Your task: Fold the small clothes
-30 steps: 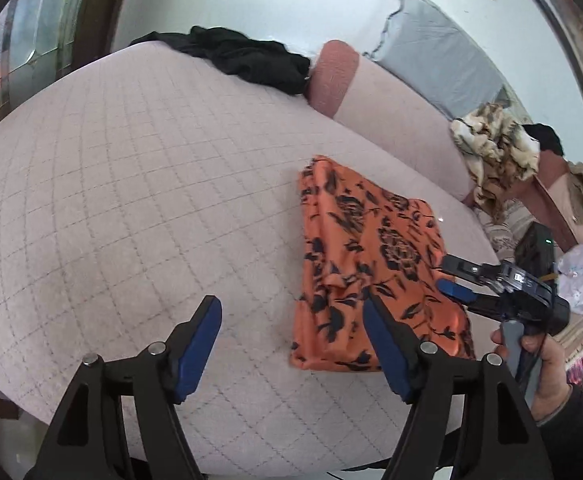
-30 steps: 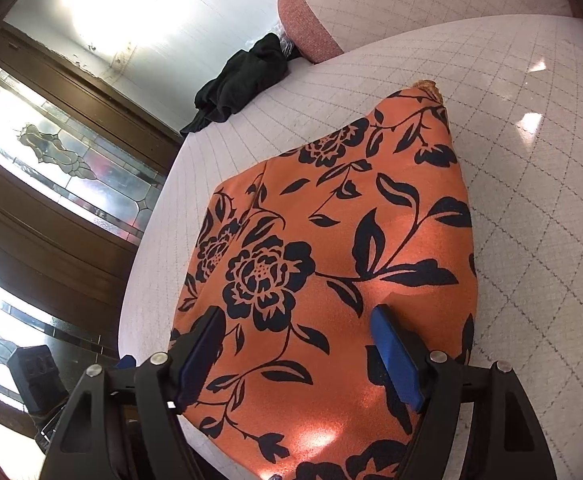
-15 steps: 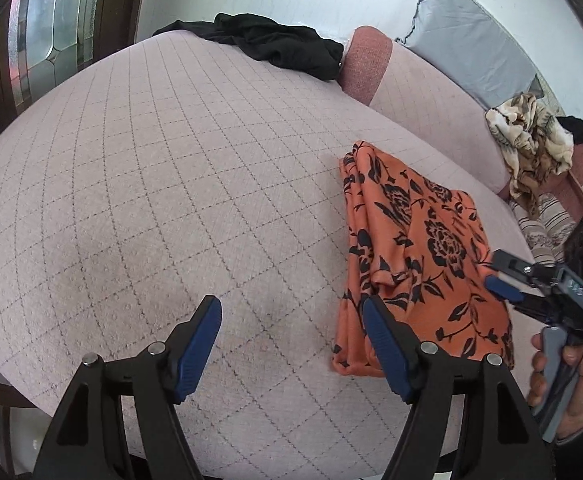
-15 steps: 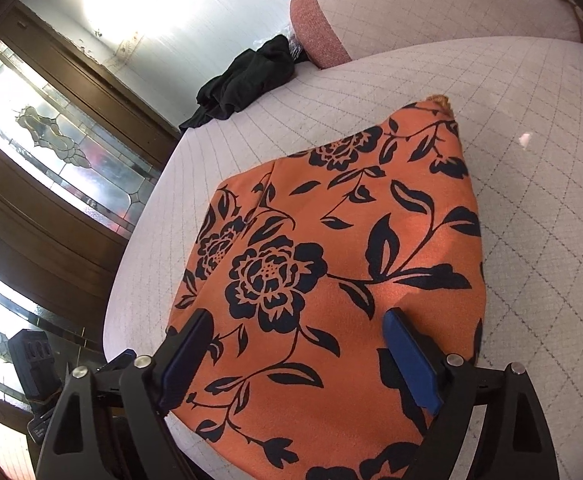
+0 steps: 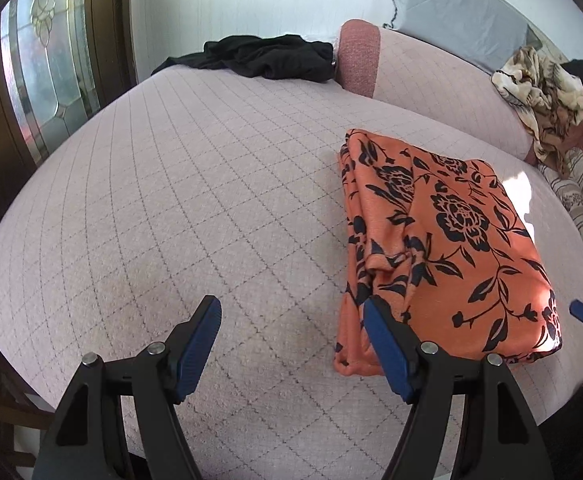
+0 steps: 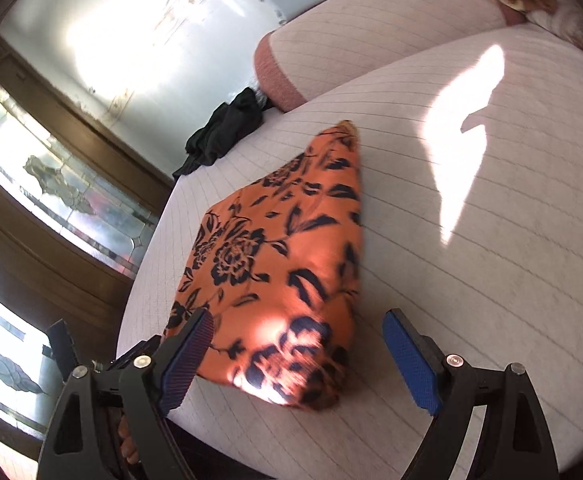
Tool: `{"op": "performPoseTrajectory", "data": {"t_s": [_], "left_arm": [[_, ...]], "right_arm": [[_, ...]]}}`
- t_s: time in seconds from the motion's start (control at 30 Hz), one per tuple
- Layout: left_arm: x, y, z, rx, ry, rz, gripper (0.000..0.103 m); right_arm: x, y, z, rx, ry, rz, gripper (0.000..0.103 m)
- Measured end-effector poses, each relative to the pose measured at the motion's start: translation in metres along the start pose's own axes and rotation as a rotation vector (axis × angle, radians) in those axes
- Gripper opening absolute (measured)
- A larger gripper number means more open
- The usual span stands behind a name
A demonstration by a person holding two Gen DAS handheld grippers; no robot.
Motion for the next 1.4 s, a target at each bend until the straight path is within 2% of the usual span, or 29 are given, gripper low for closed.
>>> {"op": "performPoseTrajectory", "data": {"t_s": [0.1,0.17,0.23,0.4,0.53,0.6,0.7,0.9,1.4], "left_arm": [[-0.011,0.007,0.001,-0.03,-0.062,0.029,0.074],[-0.017,0.017,-0.003,-0.081,-0.142,0.047,0.082],[-0.017,0.029,-0.005,-0.123,-0.181,0.053,0.083],[0.014,0.055,0.001,-0.1,-0.256,-0.016,0.083],[0.048,0.068,-0.001,-0.131,-0.287,-0.09,0.083],[0.054,0.071,-0.002,-0.14,-0.293,-0.098,0.083],[0.058,0.07,-0.002,-0.128,-0.294,-0.107,0.083],[0.059,0.068,0.006,-0.089,-0.314,-0.122,0.083],[0.066,0.063,0.006,-0.095,-0.352,-0.137,0.083]], "right_arm": [[-0.009,-0.012,0.028,0.063,0.008,-0.011,0.089],[-0.013,-0.015,0.041,0.093,0.013,-0.014,0.089],[-0.015,-0.014,0.05,0.125,0.038,-0.016,0.089],[0.002,0.005,0.044,0.118,0.099,-0.054,0.09],[0.027,0.028,0.038,0.14,0.119,-0.1,0.09],[0.027,0.031,0.036,0.153,0.143,-0.091,0.09],[0.022,0.027,0.04,0.143,0.146,-0.063,0.09],[0.027,0.022,0.06,0.187,0.133,-0.083,0.09],[0.031,0.007,0.058,0.182,0.145,-0.107,0.09]]}}
Point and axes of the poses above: each gripper's, at about its wrist camera, not at the fingertips, and x roughly the way its jaws point, z to its right, y to its top, the point moved 3 cm from there along x, roughly the way its jaws point, and after that the axes turned 14 degrees about -y, right-handed, at the moved point
